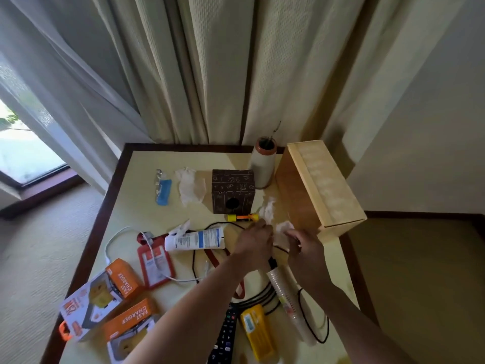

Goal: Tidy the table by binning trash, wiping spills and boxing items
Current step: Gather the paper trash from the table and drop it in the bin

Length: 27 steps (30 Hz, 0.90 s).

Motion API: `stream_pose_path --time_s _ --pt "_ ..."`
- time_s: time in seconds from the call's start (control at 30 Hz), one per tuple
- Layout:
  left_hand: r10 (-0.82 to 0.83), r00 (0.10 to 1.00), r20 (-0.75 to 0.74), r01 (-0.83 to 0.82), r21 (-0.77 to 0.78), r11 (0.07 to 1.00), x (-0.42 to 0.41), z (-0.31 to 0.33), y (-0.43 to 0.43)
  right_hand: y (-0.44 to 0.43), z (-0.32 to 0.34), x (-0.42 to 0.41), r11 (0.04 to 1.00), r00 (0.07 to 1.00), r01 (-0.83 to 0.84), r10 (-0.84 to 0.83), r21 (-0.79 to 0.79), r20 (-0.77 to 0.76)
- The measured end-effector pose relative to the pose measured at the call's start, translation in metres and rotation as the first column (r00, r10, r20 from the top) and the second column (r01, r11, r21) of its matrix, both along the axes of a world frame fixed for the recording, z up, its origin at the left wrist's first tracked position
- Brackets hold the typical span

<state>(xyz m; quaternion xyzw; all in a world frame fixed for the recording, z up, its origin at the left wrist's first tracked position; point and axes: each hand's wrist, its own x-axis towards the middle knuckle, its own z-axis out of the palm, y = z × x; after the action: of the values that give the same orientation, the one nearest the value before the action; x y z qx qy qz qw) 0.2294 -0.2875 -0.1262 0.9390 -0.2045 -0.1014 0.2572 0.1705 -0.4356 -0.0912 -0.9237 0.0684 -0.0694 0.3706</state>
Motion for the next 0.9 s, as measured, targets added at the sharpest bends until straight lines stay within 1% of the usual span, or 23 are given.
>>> stream_pose_path --time_s 0.03,0.07,0.1,0.13,0.17,0.23,0.27,0.3,0.37,0.43,0.47,0.5,0.53,0.57,0.6,0.67,0.73,0.77,0.83,0.9 --pt "0.091 0.995 -0.031 -0.094 -0.112 0.989 -0.002 0.003 0.005 0.004 0.004 0.006 1.0 0.999 -0.007 0.007 -0.008 0.047" --pt "0.185 0.98 -0.074 -0.197 -0.2 0.96 -0.005 0.01 0.011 0.007 0.007 0.014 1.0 0.996 -0.007 0.008 -0.013 0.089" --pt "0.276 0.953 -0.121 -0.299 -0.258 0.919 -0.007 0.017 0.018 0.01 0.009 0.022 1.0 0.994 0.001 0.001 -0.02 0.11" --pt "0.35 0.924 -0.151 -0.381 -0.301 0.874 -0.009 0.022 0.026 0.012 0.009 0.031 1.0 0.995 0.018 -0.016 -0.024 0.095" --pt "0.408 0.9 -0.15 -0.435 -0.345 0.832 -0.01 0.028 0.035 0.015 0.007 0.041 0.999 0.998 0.029 -0.027 -0.032 0.063" --pt "0.477 0.87 -0.122 -0.479 -0.439 0.76 -0.008 0.036 0.055 0.022 -0.003 0.061 1.0 1.0 0.023 -0.023 -0.021 -0.017" --pt "0.499 0.859 -0.115 -0.492 -0.457 0.741 -0.005 0.038 0.066 0.025 -0.01 0.071 1.0 0.998 0.015 -0.017 -0.02 -0.057" --pt "0.515 0.85 -0.109 -0.504 -0.449 0.738 0.001 0.038 0.077 0.029 -0.017 0.079 0.998 0.997 0.009 -0.014 -0.061 -0.079" --pt "0.547 0.835 -0.065 -0.527 -0.379 0.761 0.015 0.036 0.098 0.033 -0.032 0.093 0.977 0.995 -0.002 -0.019 -0.211 -0.096" --pt "0.579 0.815 -0.024 -0.562 -0.279 0.779 0.032 0.033 0.118 0.035 -0.046 0.105 0.957 0.992 -0.043 0.008 -0.287 -0.125" --pt "0.575 0.818 -0.017 -0.568 -0.177 0.803 0.042 0.029 0.129 0.037 -0.052 0.11 0.949 0.987 -0.081 0.033 -0.306 -0.159" --pt "0.551 0.834 -0.026 -0.552 -0.041 0.833 0.051 0.027 0.137 0.038 -0.055 0.113 0.937 0.979 -0.119 0.056 -0.327 -0.195" --pt "0.526 0.848 -0.063 -0.518 0.114 0.848 0.057 0.024 0.145 0.038 -0.059 0.116 0.93 0.971 -0.15 0.074 -0.337 -0.228" --pt "0.529 0.839 -0.126 -0.497 0.217 0.84 0.061 0.023 0.151 0.039 -0.06 0.118 0.921 0.964 -0.176 0.09 -0.347 -0.25" --pt "0.543 0.815 -0.202 -0.482 0.282 0.829 0.062 0.023 0.155 0.039 -0.062 0.119 0.912 0.956 -0.202 0.103 -0.358 -0.276" --pt "0.539 0.79 -0.29 -0.437 0.35 0.829 0.061 0.022 0.162 0.038 -0.064 0.119 0.859 0.932 -0.274 0.127 -0.432 -0.34" --pt "0.519 0.796 -0.312 -0.388 0.396 0.832 0.061 0.016 0.166 0.038 -0.066 0.118 0.774 0.915 -0.338 0.137 -0.535 -0.38" --pt "0.511 0.8 -0.315 -0.376 0.399 0.836 0.06 0.014 0.168 0.038 -0.067 0.118 0.742 0.916 -0.349 0.142 -0.572 -0.374" --pt "0.494 0.803 -0.334 -0.365 0.38 0.85 0.06 0.011 0.169 0.038 -0.073 0.116 0.741 0.935 -0.332 0.178 -0.584 -0.306" --pt "0.486 0.803 -0.344 -0.365 0.36 0.858 0.058 0.009 0.171 0.038 -0.078 0.114 0.782 0.948 -0.312 0.22 -0.54 -0.229"
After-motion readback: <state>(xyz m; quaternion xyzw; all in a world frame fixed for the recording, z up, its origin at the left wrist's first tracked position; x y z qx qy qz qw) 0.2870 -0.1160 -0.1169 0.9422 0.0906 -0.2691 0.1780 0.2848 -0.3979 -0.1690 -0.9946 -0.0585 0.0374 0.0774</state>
